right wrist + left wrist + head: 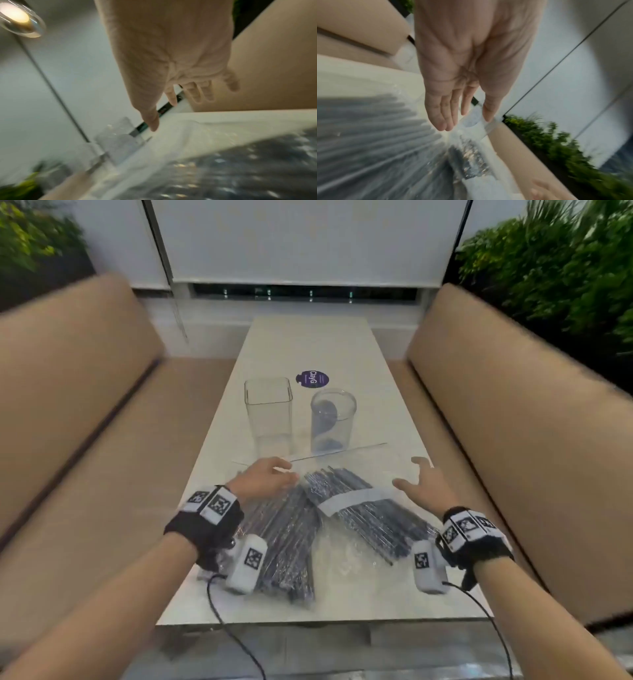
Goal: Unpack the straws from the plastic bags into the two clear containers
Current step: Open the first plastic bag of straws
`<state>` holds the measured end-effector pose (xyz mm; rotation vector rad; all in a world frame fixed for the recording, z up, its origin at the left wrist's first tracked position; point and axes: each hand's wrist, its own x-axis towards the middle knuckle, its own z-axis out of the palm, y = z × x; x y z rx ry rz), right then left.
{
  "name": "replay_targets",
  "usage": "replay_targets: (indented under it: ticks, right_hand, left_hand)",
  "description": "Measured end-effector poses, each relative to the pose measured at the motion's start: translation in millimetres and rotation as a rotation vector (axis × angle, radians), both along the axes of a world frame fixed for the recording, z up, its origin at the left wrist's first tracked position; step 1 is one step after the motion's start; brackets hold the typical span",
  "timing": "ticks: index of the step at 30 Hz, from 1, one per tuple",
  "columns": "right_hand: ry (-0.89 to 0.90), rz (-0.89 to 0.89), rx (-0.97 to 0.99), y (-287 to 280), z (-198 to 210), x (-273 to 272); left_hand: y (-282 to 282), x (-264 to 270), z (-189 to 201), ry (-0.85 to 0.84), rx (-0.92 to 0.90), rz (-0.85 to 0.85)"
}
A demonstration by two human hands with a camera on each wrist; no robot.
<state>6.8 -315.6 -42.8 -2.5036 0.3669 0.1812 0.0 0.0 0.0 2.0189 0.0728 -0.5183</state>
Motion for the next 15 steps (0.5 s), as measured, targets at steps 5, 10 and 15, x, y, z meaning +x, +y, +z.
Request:
replay_targets:
  ticks: [5,10,15]
  right_hand:
    - [0.097,-0.206,0.237,10,-18,3]
    - [0.061,-0.278,0.394,21,-19,-4]
    - [-0.068,-0.093,0.734,37,29,-43]
  left_hand:
    - [-29,21,-46,0.132,-0.039,0.165]
    - [-50,19,-54,0.153,-0.087,0.201]
    - [-53,14,-31,0.15,-0.493,0.347]
